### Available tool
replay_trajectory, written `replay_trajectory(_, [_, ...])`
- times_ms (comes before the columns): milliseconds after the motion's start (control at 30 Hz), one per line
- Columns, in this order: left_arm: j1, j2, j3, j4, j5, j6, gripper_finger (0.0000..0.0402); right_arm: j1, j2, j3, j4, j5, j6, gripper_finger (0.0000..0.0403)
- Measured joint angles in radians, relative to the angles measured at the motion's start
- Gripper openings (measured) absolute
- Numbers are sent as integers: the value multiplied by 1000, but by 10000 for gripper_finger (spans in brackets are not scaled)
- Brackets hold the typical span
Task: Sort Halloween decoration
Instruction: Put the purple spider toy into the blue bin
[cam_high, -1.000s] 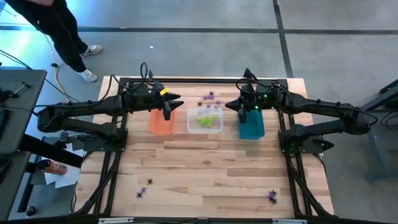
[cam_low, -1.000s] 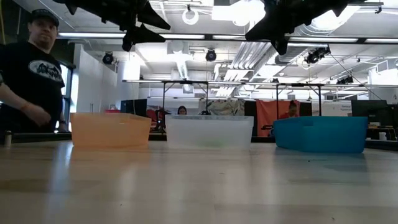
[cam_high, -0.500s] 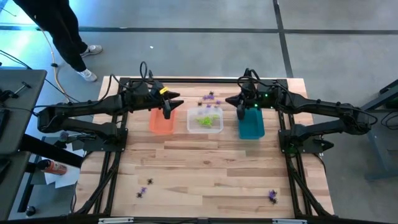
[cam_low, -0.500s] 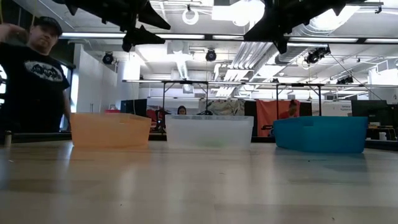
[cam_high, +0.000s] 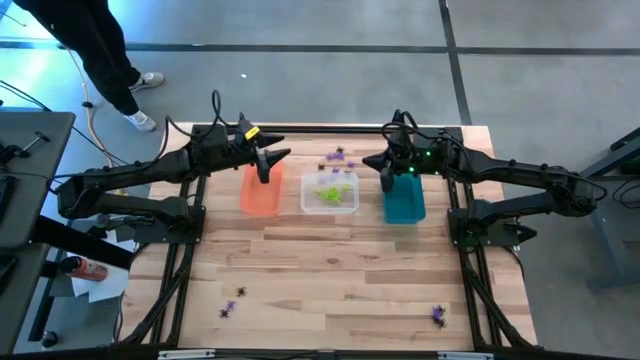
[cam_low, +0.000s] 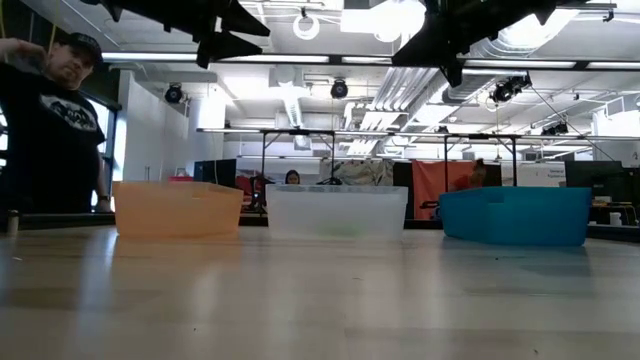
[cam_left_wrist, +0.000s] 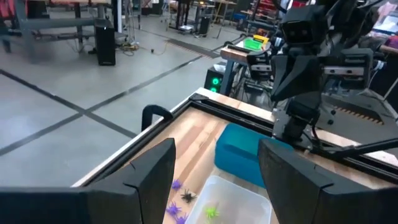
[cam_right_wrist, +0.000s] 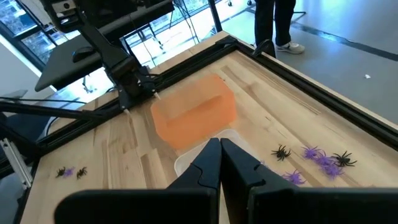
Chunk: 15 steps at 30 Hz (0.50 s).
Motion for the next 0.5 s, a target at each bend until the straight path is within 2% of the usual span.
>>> replay_trajectory(200, [0, 0, 0, 6, 0, -19, 216, 0, 11, 0, 14, -24, 1, 0])
replay_trajectory(233, [0, 0, 0, 6, 0, -21, 216, -1, 21, 0, 29, -66, 18, 0])
replay_trajectory(367, [0, 0, 0, 33, 1, -104, 216, 39, 76, 1, 78, -400, 161, 0])
replay_trajectory(433, [0, 0, 0, 74, 1, -146, 216, 101, 101, 1, 42, -489, 261, 0])
replay_trajectory(500, [0, 0, 0, 111, 1, -158, 216, 187, 116, 1, -13, -523, 320, 0])
